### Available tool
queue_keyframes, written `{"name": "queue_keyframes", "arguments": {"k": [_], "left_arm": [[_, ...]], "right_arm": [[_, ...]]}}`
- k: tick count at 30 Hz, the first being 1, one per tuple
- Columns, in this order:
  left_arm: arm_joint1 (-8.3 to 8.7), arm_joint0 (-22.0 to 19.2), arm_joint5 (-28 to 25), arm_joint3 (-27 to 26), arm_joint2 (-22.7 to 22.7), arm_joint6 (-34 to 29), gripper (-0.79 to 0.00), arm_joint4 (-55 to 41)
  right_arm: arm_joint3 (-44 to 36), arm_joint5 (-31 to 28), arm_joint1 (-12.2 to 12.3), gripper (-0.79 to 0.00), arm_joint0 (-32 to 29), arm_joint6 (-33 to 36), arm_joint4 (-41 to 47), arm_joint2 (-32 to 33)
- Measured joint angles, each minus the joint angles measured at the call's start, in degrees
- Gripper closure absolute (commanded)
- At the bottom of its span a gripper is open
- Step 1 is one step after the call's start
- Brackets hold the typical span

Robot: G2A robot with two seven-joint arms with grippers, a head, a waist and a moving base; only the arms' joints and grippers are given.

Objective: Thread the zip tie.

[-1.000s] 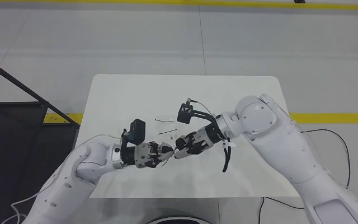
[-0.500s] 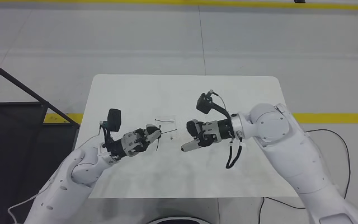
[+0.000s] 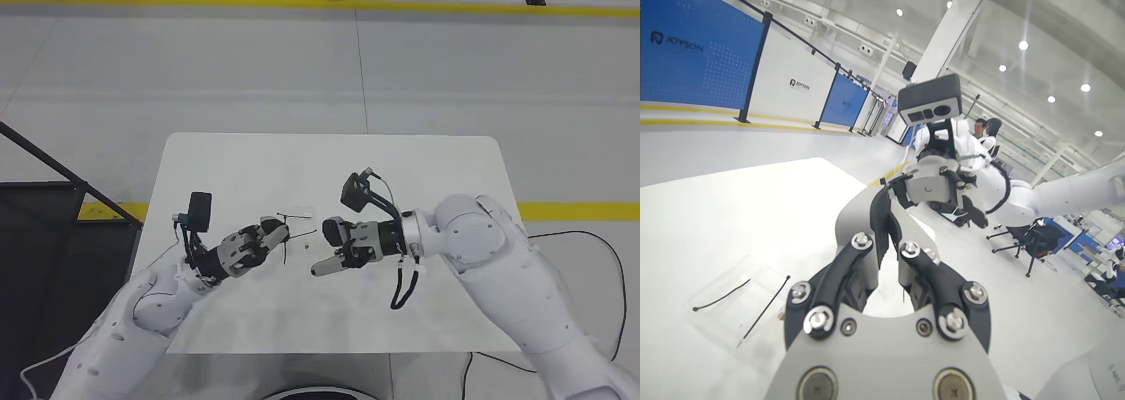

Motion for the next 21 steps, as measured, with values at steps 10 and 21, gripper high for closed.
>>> {"name": "queue_keyframes", "arguments": {"k": [10, 21], "left_arm": [[-1.77, -2.08, -0.59, 2.99, 2.80, 5.98, 0.000, -0.78], [-2.88, -2.88, -0.15, 4.07, 3.63, 6.50, 0.000, 0.61]], "right_arm": [[1.96, -3.47, -1.58, -0.443, -0.73, -10.47, -5.09, -3.33], [4.57, -4.46, -2.79, -0.246, 0.47, -13.25, -4.99, -4.75]]}}
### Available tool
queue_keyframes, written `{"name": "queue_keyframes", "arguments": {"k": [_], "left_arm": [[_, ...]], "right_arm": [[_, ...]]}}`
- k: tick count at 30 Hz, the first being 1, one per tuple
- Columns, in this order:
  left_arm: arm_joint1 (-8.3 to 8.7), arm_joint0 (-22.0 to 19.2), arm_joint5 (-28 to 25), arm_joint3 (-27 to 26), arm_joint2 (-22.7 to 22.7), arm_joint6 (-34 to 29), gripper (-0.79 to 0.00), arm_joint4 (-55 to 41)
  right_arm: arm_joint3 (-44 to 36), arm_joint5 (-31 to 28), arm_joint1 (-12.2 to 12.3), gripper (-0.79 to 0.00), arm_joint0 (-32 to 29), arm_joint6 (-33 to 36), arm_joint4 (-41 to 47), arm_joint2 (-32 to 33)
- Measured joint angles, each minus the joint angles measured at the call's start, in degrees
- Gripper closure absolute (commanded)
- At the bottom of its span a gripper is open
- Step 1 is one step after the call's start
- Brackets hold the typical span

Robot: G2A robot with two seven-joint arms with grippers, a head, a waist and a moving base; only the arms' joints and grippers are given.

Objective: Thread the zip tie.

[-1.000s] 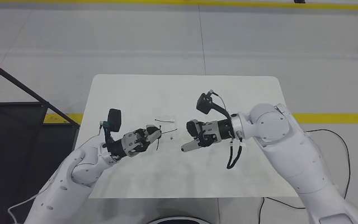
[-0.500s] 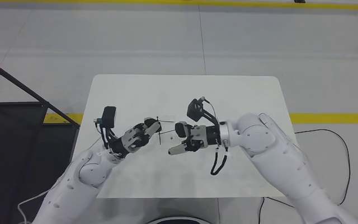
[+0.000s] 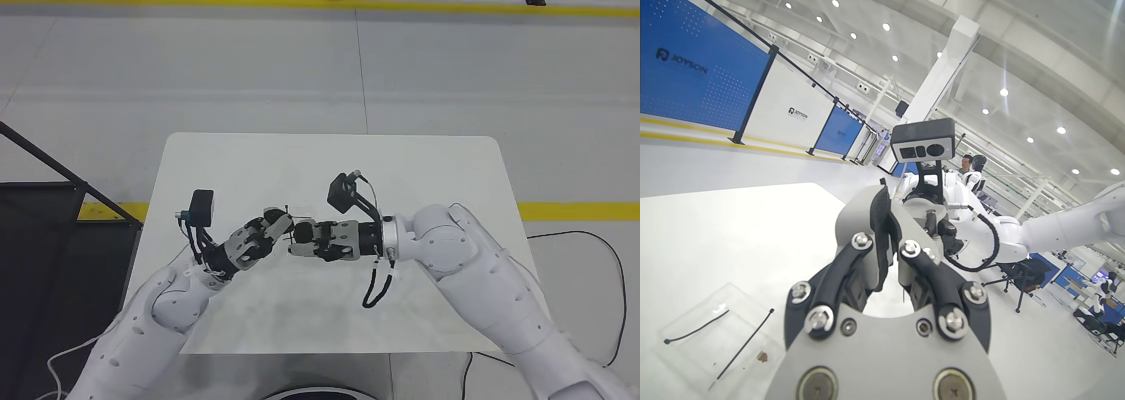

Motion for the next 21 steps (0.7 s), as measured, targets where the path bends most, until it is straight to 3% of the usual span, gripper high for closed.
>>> {"name": "queue_keyframes", "arguments": {"k": [2, 6, 8, 9, 19, 21], "left_arm": [[-0.13, -0.04, -0.05, 0.09, -0.04, -0.06, 0.000, 0.09], [-0.41, -0.04, -0.11, 0.20, -0.19, -0.16, 0.000, 0.14], [-0.52, -0.03, -0.18, 0.21, -0.28, -0.15, 0.000, 0.16], [-0.60, 0.00, -0.22, 0.24, -0.36, -0.10, 0.000, 0.18], [-1.15, 0.35, -0.81, 0.37, -1.07, -0.02, 0.000, 0.43], [-1.27, 0.38, -1.08, 0.42, -1.14, -0.10, -0.068, 0.39]], "right_arm": [[0.25, -0.15, -0.13, -0.179, 0.13, -0.13, 0.19, -0.06], [0.76, -0.71, -0.37, -0.117, 0.47, 0.33, 0.88, -0.21], [0.91, -0.78, -0.48, -0.015, 0.64, 0.68, 1.15, -0.31], [1.02, -0.84, -0.54, 0.000, 0.73, 0.85, 1.28, -0.34], [1.63, -0.86, -0.91, 0.000, 1.01, 1.61, 1.92, -0.31], [1.69, -0.94, -0.95, 0.000, 0.99, 1.63, 1.90, -0.20]]}}
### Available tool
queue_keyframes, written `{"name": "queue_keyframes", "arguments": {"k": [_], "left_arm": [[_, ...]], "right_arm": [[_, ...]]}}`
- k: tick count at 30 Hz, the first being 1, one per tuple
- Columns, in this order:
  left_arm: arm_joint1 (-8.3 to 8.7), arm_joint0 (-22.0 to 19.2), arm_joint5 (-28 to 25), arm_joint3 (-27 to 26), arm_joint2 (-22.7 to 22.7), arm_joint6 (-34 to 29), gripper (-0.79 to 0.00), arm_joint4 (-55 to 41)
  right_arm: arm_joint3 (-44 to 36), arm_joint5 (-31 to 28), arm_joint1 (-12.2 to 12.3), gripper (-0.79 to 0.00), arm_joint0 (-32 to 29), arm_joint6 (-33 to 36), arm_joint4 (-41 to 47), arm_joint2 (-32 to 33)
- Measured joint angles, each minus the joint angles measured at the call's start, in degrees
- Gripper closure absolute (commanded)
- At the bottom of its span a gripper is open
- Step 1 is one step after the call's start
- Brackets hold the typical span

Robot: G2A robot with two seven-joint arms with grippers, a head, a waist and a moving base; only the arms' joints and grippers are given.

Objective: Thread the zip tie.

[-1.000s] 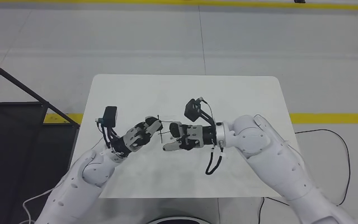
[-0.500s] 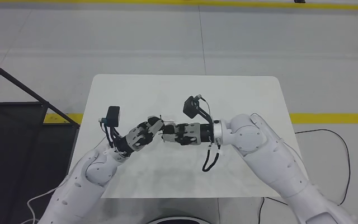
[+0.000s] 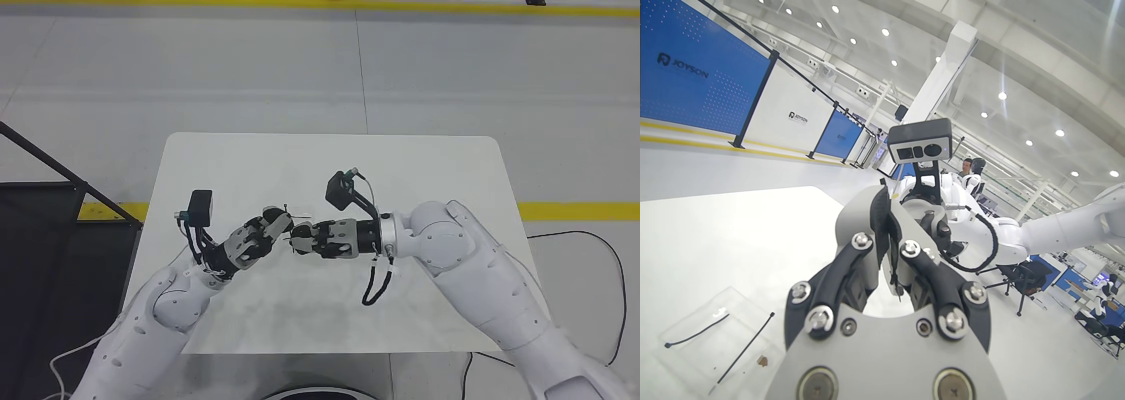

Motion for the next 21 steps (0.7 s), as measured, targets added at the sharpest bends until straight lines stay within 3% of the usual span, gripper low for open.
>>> {"name": "queue_keyframes", "arguments": {"k": [5, 21], "left_arm": [[-0.24, -0.06, -0.59, 0.26, -0.13, -0.53, -0.117, -0.29], [-1.00, 0.07, -1.49, 0.72, -0.84, -1.73, -0.151, -0.93]], "right_arm": [[-0.02, -0.08, -0.06, 0.000, -0.10, 0.29, -0.20, 0.23], [-0.06, -0.27, -0.29, 0.000, -0.53, 1.18, -0.40, 0.71]]}}
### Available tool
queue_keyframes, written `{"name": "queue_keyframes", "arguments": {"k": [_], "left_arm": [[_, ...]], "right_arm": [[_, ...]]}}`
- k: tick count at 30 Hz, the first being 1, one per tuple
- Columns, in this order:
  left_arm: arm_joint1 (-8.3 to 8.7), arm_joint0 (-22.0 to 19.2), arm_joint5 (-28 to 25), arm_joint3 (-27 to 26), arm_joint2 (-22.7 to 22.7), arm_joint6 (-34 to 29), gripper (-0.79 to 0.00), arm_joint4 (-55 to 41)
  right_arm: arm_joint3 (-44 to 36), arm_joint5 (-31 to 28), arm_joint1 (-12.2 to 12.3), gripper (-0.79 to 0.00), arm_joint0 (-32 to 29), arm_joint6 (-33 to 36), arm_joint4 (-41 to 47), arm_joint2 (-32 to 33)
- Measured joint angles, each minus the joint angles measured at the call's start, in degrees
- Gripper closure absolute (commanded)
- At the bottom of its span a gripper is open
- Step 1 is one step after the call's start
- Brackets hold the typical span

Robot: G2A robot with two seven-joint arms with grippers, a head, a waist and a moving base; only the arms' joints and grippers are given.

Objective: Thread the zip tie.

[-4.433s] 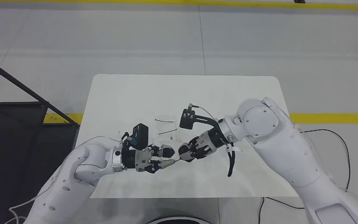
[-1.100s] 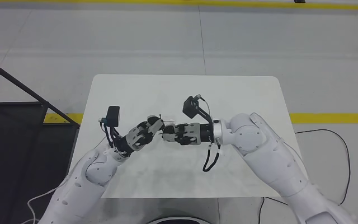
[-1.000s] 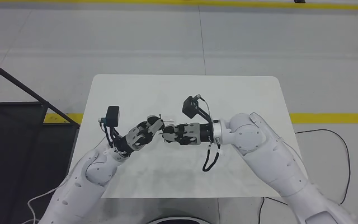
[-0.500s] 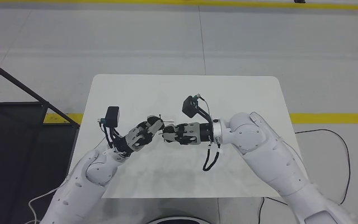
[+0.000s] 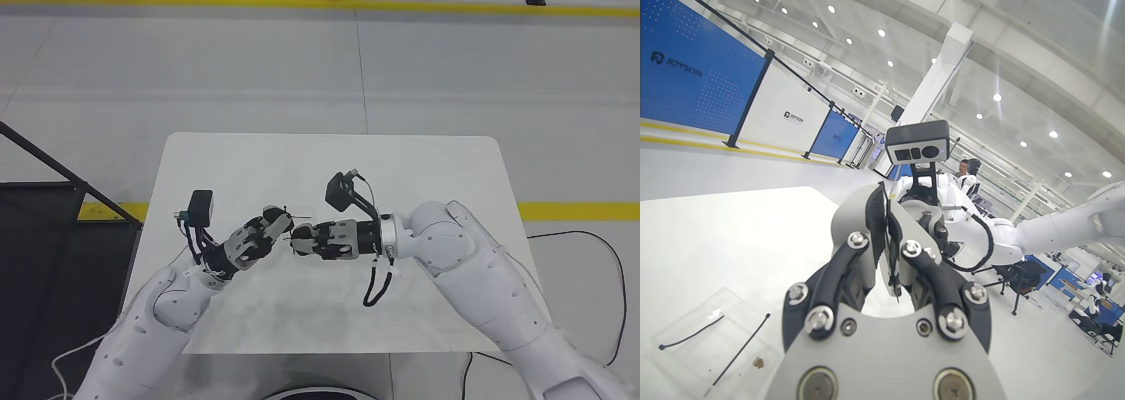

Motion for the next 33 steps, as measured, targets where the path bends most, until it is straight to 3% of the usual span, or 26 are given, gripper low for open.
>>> {"name": "queue_keyframes", "arguments": {"k": [14, 22, 33], "left_arm": [[-0.58, 0.06, -0.35, 0.16, -0.51, -1.17, -0.129, -0.36], [-0.89, 0.14, -0.42, 0.25, -0.82, -1.72, -0.018, -0.50], [-1.29, 0.28, -0.61, 0.37, -1.35, -2.20, 0.000, -0.59]], "right_arm": [[0.52, -0.50, -0.34, 0.000, 0.26, 1.04, 0.46, -0.11], [0.43, -0.52, -0.47, 0.000, 0.18, 1.10, 0.30, 0.03], [0.32, -0.36, -0.60, 0.000, -0.08, 1.13, 0.13, 0.33]]}}
